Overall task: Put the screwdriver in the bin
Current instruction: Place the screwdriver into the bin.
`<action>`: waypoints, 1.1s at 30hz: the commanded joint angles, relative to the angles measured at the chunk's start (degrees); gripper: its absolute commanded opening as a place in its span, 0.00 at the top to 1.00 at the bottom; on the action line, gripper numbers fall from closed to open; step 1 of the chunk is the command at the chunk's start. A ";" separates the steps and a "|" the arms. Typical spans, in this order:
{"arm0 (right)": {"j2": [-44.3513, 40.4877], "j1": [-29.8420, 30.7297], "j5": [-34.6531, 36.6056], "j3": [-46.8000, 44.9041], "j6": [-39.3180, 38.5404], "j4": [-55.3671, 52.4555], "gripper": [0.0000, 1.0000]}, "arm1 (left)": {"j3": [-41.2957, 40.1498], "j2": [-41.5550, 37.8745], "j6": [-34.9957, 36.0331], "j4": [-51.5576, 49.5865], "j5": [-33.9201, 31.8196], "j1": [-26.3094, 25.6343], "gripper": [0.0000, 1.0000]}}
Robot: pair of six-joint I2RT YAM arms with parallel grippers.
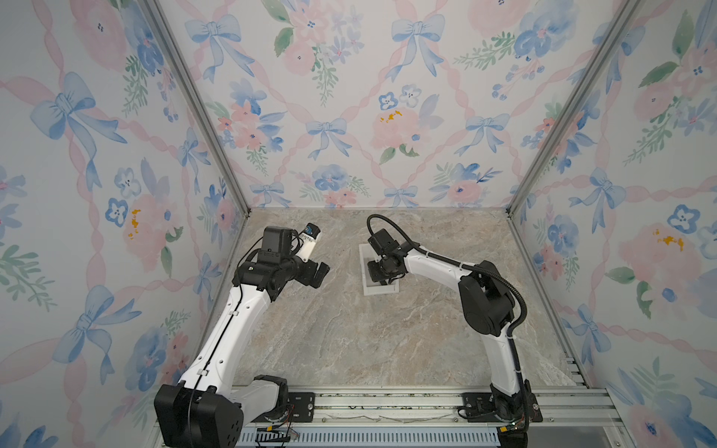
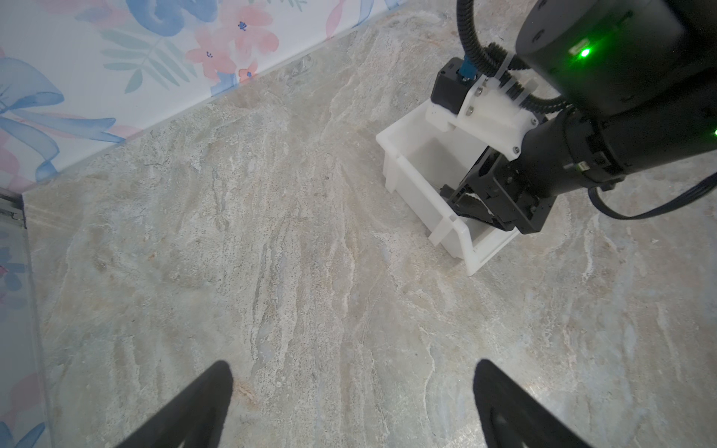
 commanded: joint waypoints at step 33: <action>-49.73 -18.22 -1.11 -37.94 2.31 14.30 0.34 | -7.24 2.15 -7.13 10.91 -7.16 0.95 0.02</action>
